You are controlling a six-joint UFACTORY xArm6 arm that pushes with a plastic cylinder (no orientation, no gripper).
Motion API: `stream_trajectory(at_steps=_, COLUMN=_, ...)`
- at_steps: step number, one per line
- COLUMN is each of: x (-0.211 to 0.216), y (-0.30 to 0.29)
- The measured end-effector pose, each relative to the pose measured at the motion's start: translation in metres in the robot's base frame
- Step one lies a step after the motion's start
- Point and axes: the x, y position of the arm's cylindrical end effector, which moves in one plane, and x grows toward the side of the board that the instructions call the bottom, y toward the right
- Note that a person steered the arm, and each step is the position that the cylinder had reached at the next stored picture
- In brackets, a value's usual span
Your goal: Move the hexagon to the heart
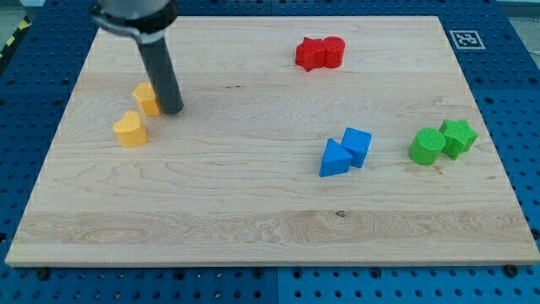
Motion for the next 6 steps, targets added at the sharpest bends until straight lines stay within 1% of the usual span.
stream_trajectory(at_steps=2, x=-0.032, y=0.010)
stream_trajectory(at_steps=3, x=-0.068, y=0.004)
stream_trajectory(at_steps=4, x=-0.043, y=-0.021)
stream_trajectory(at_steps=5, x=0.004, y=-0.029)
stream_trajectory(at_steps=6, x=0.014, y=-0.030)
